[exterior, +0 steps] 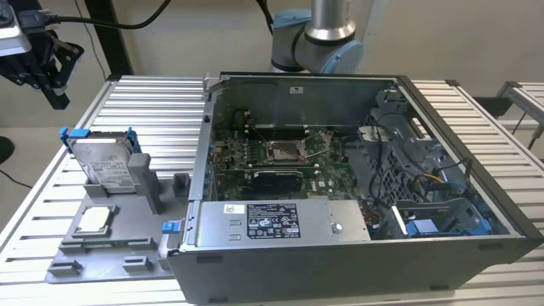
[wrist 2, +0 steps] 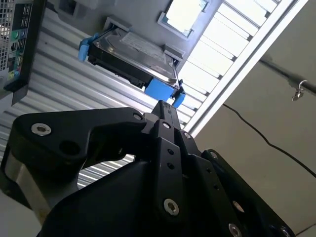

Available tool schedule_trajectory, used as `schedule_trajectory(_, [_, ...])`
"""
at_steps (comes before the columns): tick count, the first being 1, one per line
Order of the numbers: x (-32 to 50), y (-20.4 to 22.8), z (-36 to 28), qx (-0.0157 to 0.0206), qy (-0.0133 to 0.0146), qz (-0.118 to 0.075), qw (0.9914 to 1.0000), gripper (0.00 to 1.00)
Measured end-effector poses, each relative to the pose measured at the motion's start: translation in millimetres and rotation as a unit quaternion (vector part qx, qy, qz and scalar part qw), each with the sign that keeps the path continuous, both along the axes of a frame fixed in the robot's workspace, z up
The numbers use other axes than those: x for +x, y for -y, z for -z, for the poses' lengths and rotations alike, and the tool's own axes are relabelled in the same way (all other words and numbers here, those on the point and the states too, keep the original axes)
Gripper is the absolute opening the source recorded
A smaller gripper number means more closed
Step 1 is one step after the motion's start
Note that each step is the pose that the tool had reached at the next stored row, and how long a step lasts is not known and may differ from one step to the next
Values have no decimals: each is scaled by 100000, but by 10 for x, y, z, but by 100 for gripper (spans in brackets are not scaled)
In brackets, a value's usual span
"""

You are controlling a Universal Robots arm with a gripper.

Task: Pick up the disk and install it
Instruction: 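Reach for the disk, then pick up the disk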

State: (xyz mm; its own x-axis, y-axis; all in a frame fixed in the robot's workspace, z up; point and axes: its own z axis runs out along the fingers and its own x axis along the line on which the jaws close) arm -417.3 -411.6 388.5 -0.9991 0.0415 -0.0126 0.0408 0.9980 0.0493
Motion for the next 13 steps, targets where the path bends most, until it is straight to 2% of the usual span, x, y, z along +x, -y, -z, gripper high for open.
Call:
schedule_trajectory(5, [0,0,0,2,3,-381,99999,0])
schedule_trajectory(8, [-1,0,0,1,0,-1904,99982,0])
schedule_trajectory(11, [-2,0,0,0,4,-4271,99909,0])
schedule_trajectory(13, [-2,0,0,-3,1,-5909,99825,0])
